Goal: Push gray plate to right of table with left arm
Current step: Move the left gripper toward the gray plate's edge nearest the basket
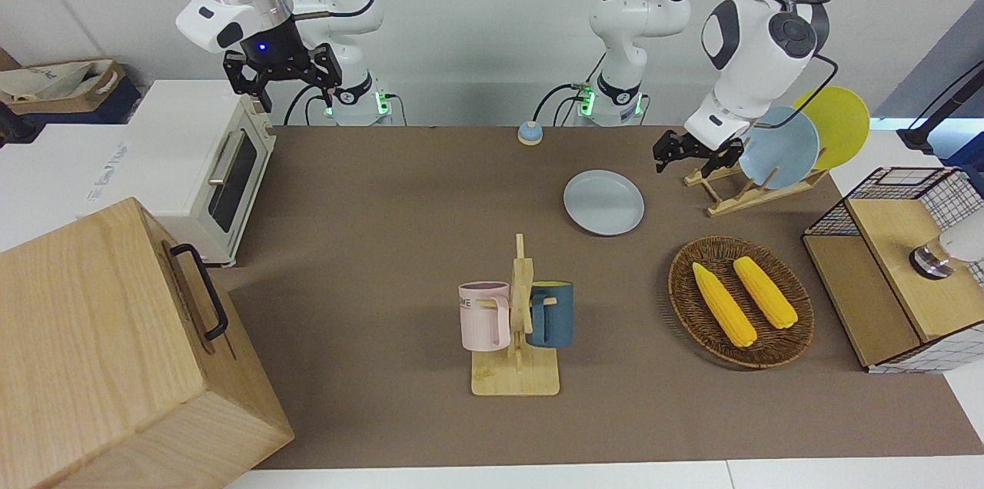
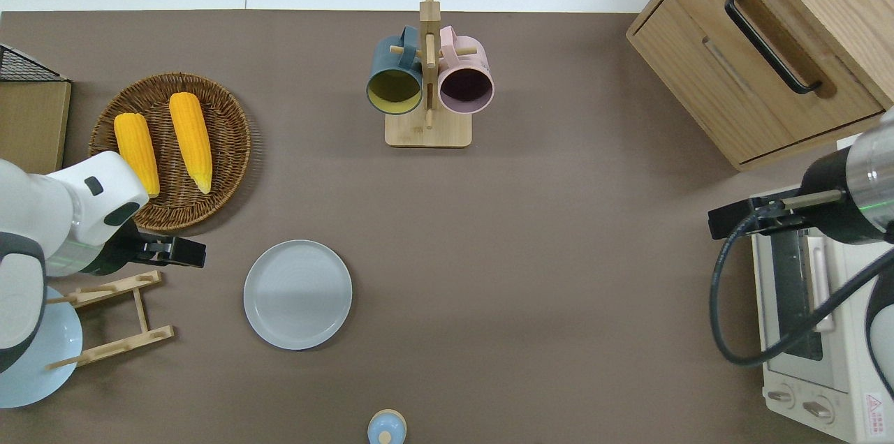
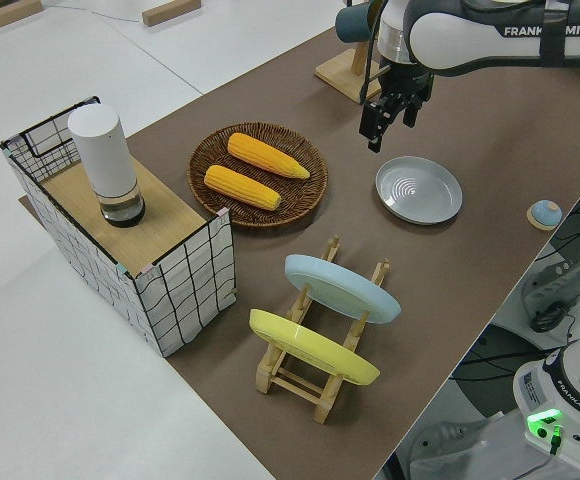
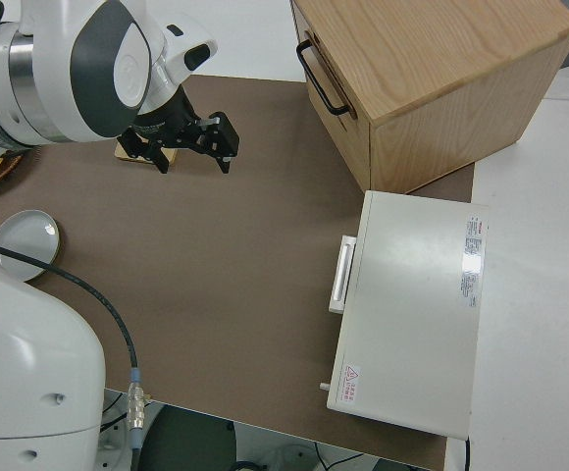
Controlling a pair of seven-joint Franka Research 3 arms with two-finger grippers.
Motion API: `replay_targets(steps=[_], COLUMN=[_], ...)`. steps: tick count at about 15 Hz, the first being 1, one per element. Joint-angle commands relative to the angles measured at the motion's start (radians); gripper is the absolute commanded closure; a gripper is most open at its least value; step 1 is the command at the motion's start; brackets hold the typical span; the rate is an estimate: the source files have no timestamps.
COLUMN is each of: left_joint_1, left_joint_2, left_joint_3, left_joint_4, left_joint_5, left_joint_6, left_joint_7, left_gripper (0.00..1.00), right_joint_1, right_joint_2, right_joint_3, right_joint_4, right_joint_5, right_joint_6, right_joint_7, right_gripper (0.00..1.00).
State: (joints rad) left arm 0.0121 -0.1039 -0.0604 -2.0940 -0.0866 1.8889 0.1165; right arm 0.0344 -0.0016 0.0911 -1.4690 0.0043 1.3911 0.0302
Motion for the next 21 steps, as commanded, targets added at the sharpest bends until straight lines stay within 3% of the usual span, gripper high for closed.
replay_targets(steps=[1, 10, 16, 21], left_joint_1=[-0.024, -0.035, -0.099, -0.1], left_joint_2=[-0.039, -0.019, 0.007, 0.03], left_joint_3=[0.01, 0.01, 0.007, 0.007], left_joint_4=[-0.138, -0.372, -0.411, -0.434], left_joint_5=[-0.015, -0.041, -0.039, -0.039], left_joint_6=[0.126, 0.41, 0.479, 0.535], left_joint_7=[-0.008, -0.037, -0.241, -0.242], left_gripper=[0.01, 0.01, 0.01, 0.01], right_joint_1=[-0.011, -0.011, -0.011, -0.011], right_joint_2=[-0.008, -0.008, -0.008, -0.008], right_joint_3=[0.004, 0.004, 0.004, 0.004], right_joint_4=[0.001, 0.001, 0.001, -0.001], right_joint_5=[0.008, 0.008, 0.008, 0.008], right_joint_6=[-0.012, -0.012, -0.012, -0.012], right_joint_7=[-0.003, -0.003, -0.003, -0.003], right_gripper=[0.017, 0.017, 0.017, 0.017])
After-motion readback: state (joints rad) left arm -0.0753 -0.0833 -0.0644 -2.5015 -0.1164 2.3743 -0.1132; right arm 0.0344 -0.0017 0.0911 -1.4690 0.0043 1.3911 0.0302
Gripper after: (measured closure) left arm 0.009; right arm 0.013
